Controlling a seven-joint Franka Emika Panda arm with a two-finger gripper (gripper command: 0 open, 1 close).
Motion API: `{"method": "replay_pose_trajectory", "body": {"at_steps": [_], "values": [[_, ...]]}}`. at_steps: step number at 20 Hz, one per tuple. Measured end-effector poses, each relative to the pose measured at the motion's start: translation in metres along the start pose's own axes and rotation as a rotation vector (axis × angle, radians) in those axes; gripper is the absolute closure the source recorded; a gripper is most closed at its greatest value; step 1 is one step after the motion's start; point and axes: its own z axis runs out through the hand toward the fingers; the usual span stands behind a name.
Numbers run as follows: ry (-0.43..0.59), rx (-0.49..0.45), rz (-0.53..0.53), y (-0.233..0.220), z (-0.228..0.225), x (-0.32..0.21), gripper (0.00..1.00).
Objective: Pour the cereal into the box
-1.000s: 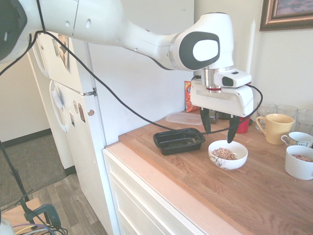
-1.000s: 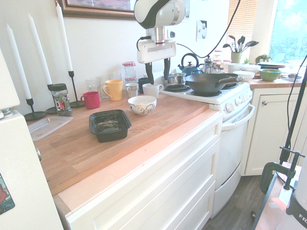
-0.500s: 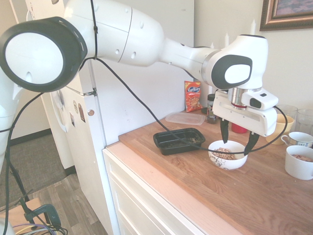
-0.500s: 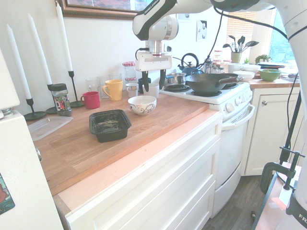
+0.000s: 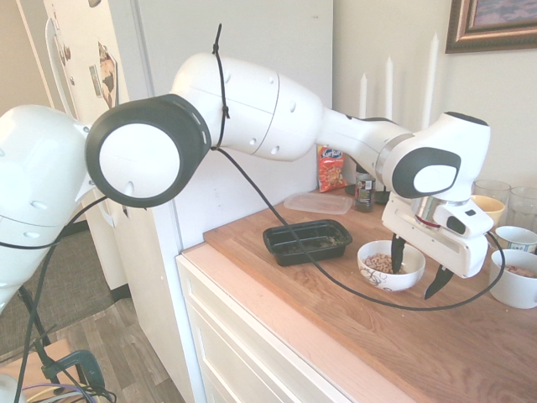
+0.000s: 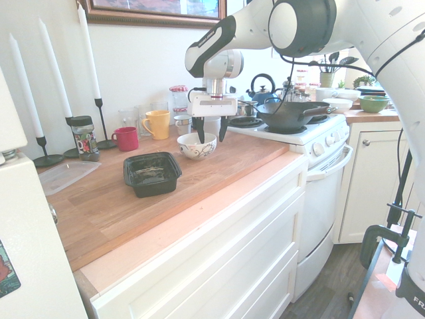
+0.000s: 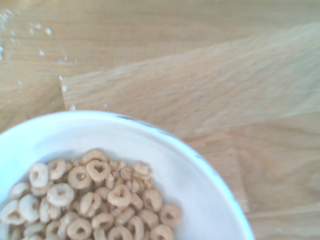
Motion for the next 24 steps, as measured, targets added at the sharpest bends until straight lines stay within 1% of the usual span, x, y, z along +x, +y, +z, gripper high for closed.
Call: {"method": "replay_pose_trajectory", "body": {"at_steps": [5, 14, 24], "values": [[-0.020, 0.003, 0.012, 0.005, 0.016, 0.007, 1.00], [-0.030, 0.015, -0.010, -0.006, 0.019, -0.001, 1.00], [-0.031, 0.023, -0.007, -0.006, 0.019, -0.001, 1.00]]}}
